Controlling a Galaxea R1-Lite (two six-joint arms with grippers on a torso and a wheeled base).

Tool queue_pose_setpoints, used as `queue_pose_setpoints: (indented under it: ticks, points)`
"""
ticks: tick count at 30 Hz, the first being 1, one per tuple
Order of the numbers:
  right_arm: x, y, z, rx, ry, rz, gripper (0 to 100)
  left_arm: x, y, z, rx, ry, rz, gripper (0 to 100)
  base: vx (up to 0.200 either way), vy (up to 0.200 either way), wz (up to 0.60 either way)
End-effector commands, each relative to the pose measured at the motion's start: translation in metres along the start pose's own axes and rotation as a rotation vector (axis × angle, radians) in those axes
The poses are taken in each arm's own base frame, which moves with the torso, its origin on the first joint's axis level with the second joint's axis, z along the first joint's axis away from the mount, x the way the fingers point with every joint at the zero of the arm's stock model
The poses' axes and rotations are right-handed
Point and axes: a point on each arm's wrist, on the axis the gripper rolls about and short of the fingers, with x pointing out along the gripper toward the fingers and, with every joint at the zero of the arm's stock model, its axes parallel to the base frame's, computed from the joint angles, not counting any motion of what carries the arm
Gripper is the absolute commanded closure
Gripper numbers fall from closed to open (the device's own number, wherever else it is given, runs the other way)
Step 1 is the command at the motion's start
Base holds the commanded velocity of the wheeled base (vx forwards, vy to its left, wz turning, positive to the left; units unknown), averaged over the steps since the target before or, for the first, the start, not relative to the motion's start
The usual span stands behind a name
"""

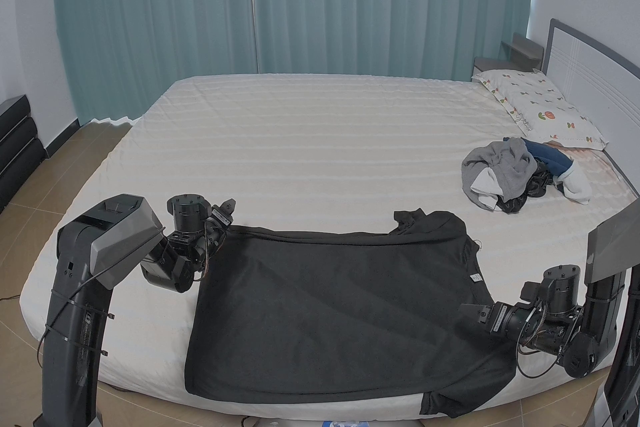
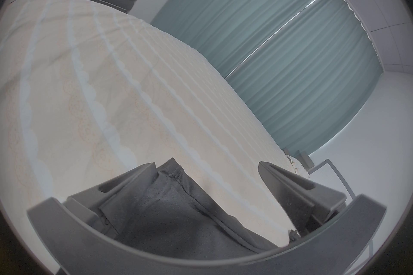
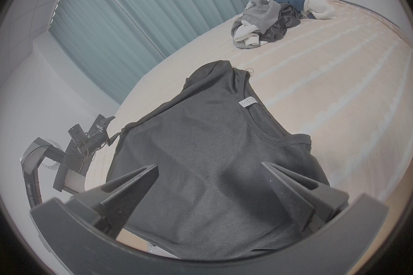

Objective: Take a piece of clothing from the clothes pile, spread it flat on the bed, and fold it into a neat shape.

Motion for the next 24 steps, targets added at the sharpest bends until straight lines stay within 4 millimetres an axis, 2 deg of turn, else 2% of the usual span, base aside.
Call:
queue_pose_setpoints:
  ticks: [1, 19, 20, 24]
  points:
    - [0.0, 0.001, 0.0, -0.002, -0.006, 0.007, 0, 0.003, 0.005, -0.005, 0.043, 0.008, 0.008, 0, 0.0, 0.0, 0.0]
    - [0.0, 0.0, 0.001, 0.001, -0.009, 0.005, 0, 0.01, 0.015, -0.015, 0.11, 0.003, 0.041, 0, 0.0, 0.0, 0.0]
    - [0.0, 0.0, 0.001, 0.001, -0.009, 0.005, 0, 0.011, 0.015, -0.014, 0.109, -0.003, 0.04, 100, 0.0, 0.0, 0.0]
    - [0.0, 0.0, 0.001, 0.001, -0.011, 0.004, 0, 0.014, 0.018, -0.008, 0.104, -0.041, 0.063, 100, 0.0, 0.0, 0.0]
